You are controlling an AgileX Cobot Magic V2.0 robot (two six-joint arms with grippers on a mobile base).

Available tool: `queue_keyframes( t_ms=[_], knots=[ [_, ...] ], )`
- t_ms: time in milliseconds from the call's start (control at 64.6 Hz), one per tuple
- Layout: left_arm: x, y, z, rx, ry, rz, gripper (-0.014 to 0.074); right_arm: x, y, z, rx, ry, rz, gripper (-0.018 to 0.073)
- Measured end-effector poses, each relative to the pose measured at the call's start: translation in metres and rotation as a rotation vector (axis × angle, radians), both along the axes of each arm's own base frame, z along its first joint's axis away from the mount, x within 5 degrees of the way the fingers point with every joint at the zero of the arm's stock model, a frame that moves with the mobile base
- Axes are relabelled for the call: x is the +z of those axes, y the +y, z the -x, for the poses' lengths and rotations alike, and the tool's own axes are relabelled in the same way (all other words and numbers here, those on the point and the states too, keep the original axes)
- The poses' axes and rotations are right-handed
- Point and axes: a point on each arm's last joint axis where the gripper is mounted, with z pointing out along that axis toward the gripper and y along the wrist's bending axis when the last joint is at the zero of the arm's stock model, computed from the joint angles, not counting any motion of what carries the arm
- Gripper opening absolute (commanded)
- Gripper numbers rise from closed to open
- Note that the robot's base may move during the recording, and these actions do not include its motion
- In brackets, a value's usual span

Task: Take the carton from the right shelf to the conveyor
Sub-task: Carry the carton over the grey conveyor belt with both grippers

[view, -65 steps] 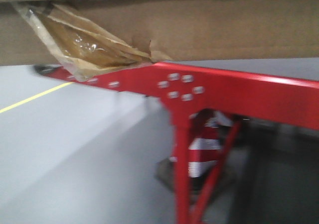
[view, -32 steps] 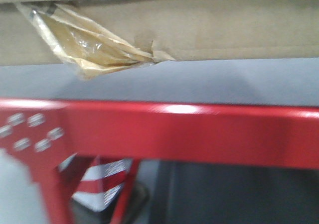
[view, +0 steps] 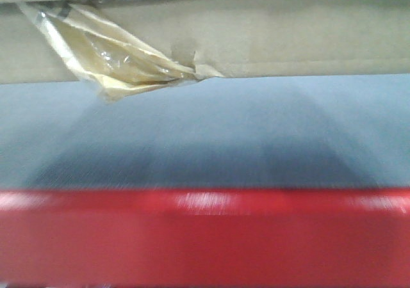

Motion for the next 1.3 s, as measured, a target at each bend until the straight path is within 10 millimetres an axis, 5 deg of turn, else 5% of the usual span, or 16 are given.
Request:
queue_keyframes(
  t_ms=[1301],
  knots=[
    [0.0001, 0.0001, -0.0001, 0.001, -0.001, -0.001, -0.0010, 0.0001, 0.0001, -0.0001, 0.000, -0.002, -0.001, -0.0068]
  ],
)
